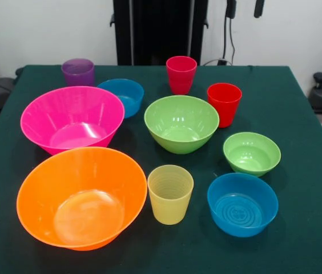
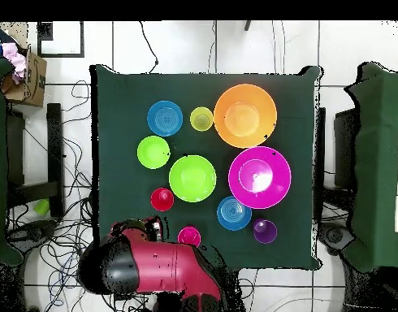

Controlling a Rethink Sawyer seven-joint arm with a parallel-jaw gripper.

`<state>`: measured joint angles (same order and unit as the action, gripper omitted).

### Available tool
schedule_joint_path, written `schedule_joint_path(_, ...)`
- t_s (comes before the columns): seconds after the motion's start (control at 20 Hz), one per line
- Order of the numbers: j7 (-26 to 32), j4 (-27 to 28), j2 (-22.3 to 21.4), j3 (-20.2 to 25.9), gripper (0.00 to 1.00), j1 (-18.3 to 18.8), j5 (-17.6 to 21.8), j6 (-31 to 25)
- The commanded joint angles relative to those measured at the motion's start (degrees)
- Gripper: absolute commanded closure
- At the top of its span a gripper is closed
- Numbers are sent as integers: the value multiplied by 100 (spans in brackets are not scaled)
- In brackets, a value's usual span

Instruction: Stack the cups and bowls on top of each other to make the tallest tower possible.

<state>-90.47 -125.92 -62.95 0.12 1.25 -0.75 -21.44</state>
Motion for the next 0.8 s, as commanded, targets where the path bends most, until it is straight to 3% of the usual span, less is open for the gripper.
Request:
schedule_joint_path(0.05, -972, -334, 665, 220, 0, -14, 47, 278)
schedule_joint_path(0.45, -980, -300, 823, 192, 0, -13, 90, 425)
schedule_joint_path(0.8, -972, -35, 1437, 126, 0, 18, 166, 716)
